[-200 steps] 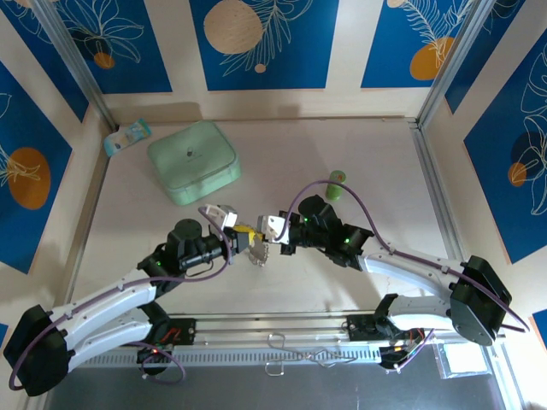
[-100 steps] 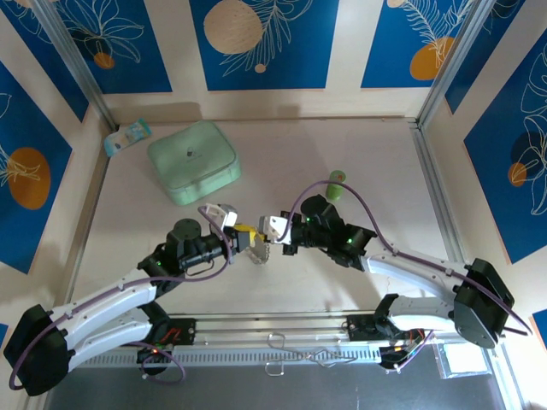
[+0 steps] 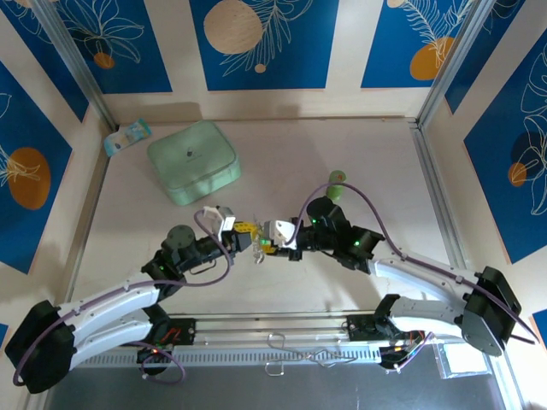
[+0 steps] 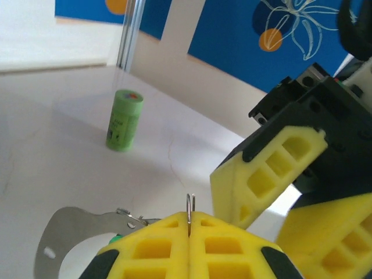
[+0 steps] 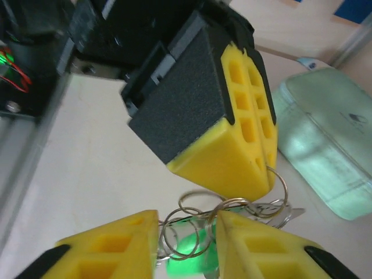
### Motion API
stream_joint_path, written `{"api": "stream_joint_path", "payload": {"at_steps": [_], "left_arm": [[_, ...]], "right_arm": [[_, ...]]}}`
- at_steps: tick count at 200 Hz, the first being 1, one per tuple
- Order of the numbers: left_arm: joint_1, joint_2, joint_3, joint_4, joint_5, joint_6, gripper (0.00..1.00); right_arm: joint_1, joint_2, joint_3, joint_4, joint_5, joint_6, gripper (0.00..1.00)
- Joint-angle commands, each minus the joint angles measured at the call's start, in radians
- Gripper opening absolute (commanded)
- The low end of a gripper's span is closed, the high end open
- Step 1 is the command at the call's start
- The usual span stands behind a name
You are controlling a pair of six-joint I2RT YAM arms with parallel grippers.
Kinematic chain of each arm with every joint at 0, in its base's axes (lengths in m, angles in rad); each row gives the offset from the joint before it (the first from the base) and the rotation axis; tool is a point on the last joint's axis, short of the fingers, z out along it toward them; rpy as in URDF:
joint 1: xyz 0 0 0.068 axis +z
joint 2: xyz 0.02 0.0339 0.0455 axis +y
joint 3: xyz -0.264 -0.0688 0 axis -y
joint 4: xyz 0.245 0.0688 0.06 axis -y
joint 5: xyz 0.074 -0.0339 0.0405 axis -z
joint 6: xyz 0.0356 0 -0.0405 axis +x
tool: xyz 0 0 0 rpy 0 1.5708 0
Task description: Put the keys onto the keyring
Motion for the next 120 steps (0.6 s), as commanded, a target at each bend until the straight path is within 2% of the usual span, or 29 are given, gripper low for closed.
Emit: {"api": "stream_joint_path", "payload": {"at_steps": [1,10,24,45,76,120], "left_arm": [[-0.002,0.019,-0.038,0.259,0.070,0.091,0.00],[-0.002,0.036,-0.047,0.316,0.093,0.116,0.00],[-0.002,0.064,-0.054,0.382,0.144,0.168,0.00],[-0.002,0.098,-0.049,0.427,0.197,0.234,0.00],[-0.003,0.123,-0.038,0.434,0.225,0.264,0.00],[-0.002,0.137,-0.034,0.438,0.239,0.266,0.00]], "right_arm": [[-0.112,-0.059,0.010,-0.088,-0.297,0.130,0.37],[-0.173,-0.061,0.015,-0.102,-0.395,0.177,0.36],[-0.219,-0.082,0.015,-0.100,-0.444,0.212,0.34],[-0.234,-0.129,-0.027,-0.005,-0.393,0.260,0.31],[-0.220,-0.122,-0.016,-0.006,-0.295,0.230,0.22],[-0.176,-0.061,0.028,-0.022,-0.309,0.194,0.22]]}}
